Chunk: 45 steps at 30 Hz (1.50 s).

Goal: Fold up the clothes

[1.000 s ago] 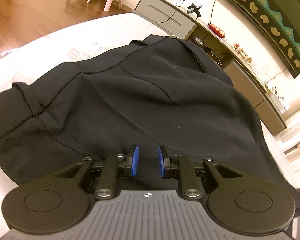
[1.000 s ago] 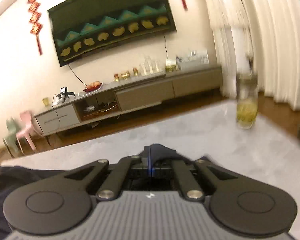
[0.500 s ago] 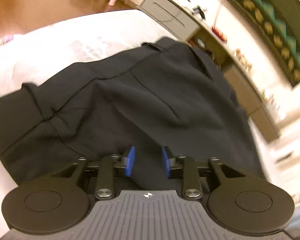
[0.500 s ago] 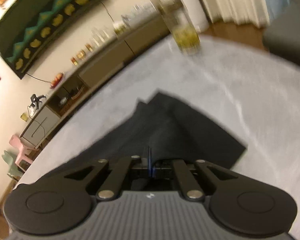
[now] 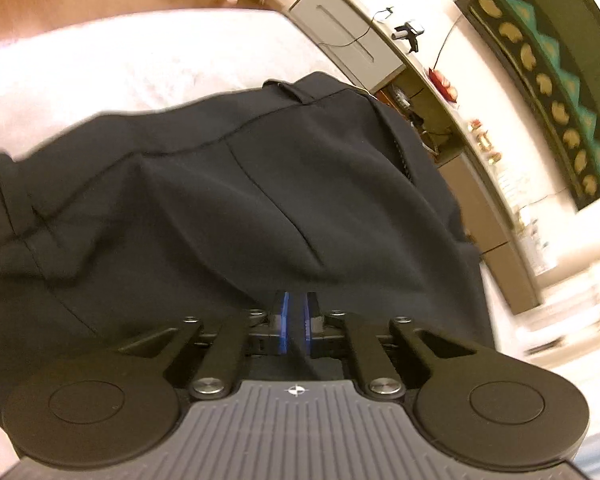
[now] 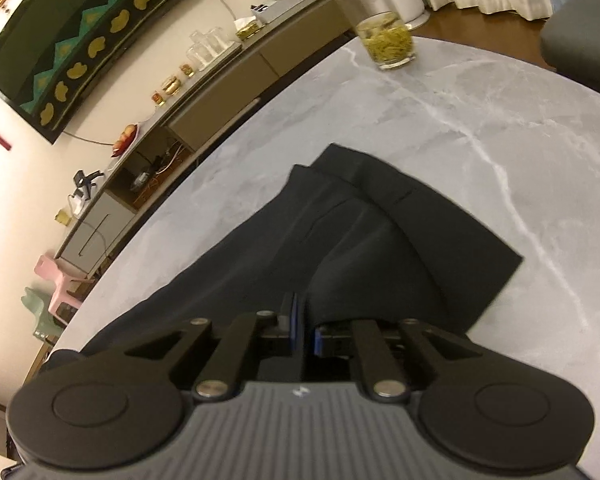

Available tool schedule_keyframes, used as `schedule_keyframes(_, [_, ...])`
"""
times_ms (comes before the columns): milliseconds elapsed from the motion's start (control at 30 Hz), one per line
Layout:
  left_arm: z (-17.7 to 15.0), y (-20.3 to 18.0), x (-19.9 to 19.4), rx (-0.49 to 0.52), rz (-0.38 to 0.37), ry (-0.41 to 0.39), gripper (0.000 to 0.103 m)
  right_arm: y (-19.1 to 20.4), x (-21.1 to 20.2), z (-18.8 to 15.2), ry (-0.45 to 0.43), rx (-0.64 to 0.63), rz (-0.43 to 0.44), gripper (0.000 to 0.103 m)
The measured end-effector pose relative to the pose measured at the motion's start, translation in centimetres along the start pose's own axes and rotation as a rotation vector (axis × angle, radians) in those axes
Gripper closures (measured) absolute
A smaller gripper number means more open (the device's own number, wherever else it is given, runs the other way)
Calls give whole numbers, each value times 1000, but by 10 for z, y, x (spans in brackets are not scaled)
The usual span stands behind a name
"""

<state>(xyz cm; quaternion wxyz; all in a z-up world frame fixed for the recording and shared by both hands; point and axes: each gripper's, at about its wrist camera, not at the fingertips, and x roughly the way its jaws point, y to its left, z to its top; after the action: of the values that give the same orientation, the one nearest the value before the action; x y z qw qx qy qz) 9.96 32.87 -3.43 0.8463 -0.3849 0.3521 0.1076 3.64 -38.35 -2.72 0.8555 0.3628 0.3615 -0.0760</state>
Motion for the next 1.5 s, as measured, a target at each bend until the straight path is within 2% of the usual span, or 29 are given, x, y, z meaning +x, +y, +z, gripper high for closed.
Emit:
schedule_keyframes(100, [-1, 14, -48, -56, -87, -107, 103, -14, -7, 5, -28, 38, -4, 96])
schedule_keyframes(167, [-12, 23, -99, -65, -166, -206, 103, -23, -14, 8, -56, 55, -11, 98])
schedule_keyframes(200, [-21, 33, -119, -71, -163, -250, 103, -28, -17, 9, -63, 62, -21, 98])
schedule_keyframes(267, [-29, 58, -124, -131, -103, -226, 103, -34, -20, 10, -81, 67, -62, 94])
schedule_keyframes(300, [-29, 66, -119, -154, -90, -197, 103, -33, -20, 9, -98, 52, -123, 89])
schedule_keyframes(333, [-28, 72, -112, -169, -92, -165, 103, -28, -21, 8, -130, 14, -184, 88])
schedule_keyframes(400, [-27, 77, -103, -184, -60, -145, 103, -2, -27, 3, -242, -139, -300, 88])
schedule_keyframes(467, [-24, 82, -95, -208, -60, -134, 100, 42, -36, -19, -432, -404, -413, 72])
schedule_keyframes(500, [-22, 85, -90, -228, -56, -123, 100, 63, -40, -33, -524, -536, -443, 63])
schedule_keyframes(567, [-18, 87, -86, -250, -62, -106, 98, 100, -42, -68, -598, -730, -356, 56])
schedule_keyframes(600, [-16, 88, -86, -244, -61, -111, 88, 119, -40, -87, -597, -806, -293, 55])
schedule_keyframes(667, [-15, 95, -86, -274, -35, -117, 77, 158, -28, -128, -517, -930, -145, 55])
schedule_keyframes(767, [-15, 109, -87, -332, -24, -125, 77, 230, -2, -195, -323, -1174, 150, 55])
schedule_keyframes(833, [-14, 115, -92, -336, -28, -140, 73, 285, 13, -242, -232, -1330, 321, 44])
schedule_keyframes(933, [-12, 129, -95, -368, -48, -130, 73, 364, 44, -295, -118, -1473, 510, 38])
schedule_keyframes(967, [-12, 134, -96, -385, -56, -123, 73, 387, 59, -309, -80, -1504, 543, 37])
schedule_keyframes(1133, [-8, 145, -99, -452, -97, -127, 73, 479, 144, -374, 82, -1612, 563, 36])
schedule_keyframes(1267, [-4, 154, -101, -485, -132, -126, 73, 508, 192, -400, 223, -1610, 599, 40])
schedule_keyframes(1300, [-4, 155, -102, -490, -144, -128, 73, 511, 199, -404, 256, -1604, 601, 53])
schedule_keyframes(1333, [-3, 156, -103, -494, -156, -128, 73, 515, 206, -407, 289, -1598, 602, 76])
schedule_keyframes(1367, [-1, 157, -104, -498, -170, -128, 73, 517, 211, -409, 313, -1595, 603, 87])
schedule_keyframes(1400, [0, 157, -105, -501, -178, -130, 73, 519, 211, -409, 324, -1599, 603, 102])
schedule_keyframes(1500, [1, 156, -108, -511, -194, -137, 73, 521, 192, -400, 272, -1591, 648, 103])
